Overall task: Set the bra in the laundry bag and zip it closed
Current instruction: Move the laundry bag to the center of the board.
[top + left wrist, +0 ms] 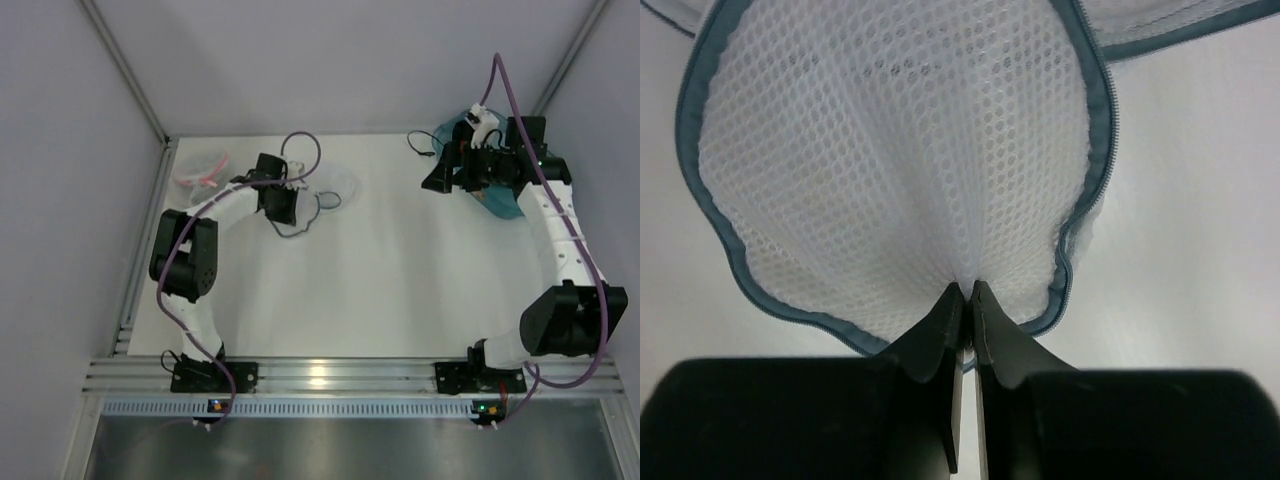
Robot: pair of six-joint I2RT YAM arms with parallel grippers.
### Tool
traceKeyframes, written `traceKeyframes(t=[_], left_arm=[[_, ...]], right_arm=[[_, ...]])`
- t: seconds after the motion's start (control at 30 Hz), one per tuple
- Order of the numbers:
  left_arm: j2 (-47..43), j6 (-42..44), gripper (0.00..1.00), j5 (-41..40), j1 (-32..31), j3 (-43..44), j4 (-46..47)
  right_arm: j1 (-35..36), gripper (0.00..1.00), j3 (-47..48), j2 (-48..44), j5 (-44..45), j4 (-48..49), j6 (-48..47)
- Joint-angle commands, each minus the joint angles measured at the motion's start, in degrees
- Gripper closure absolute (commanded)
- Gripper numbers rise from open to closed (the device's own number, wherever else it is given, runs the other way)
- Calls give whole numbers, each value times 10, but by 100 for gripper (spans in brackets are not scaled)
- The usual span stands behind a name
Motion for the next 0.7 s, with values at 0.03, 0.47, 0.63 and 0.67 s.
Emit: traceKeyframes(t=[0.03, 0.47, 0.63, 0.67], left_arm=[[-110, -221, 86, 16, -96, -83, -41], [-308, 181, 39, 86, -146, -101, -77], [-413, 521, 34, 167, -151, -212, -98], [-416, 563, 34, 169, -159, -218, -98]], right_arm=[[-6, 1, -8, -42, -26, 0, 2], [-6, 1, -26, -49, -36, -31, -32], [-5, 1, -39, -46, -44, -36, -36], [-5, 1, -45, -42, -45, -38, -36]])
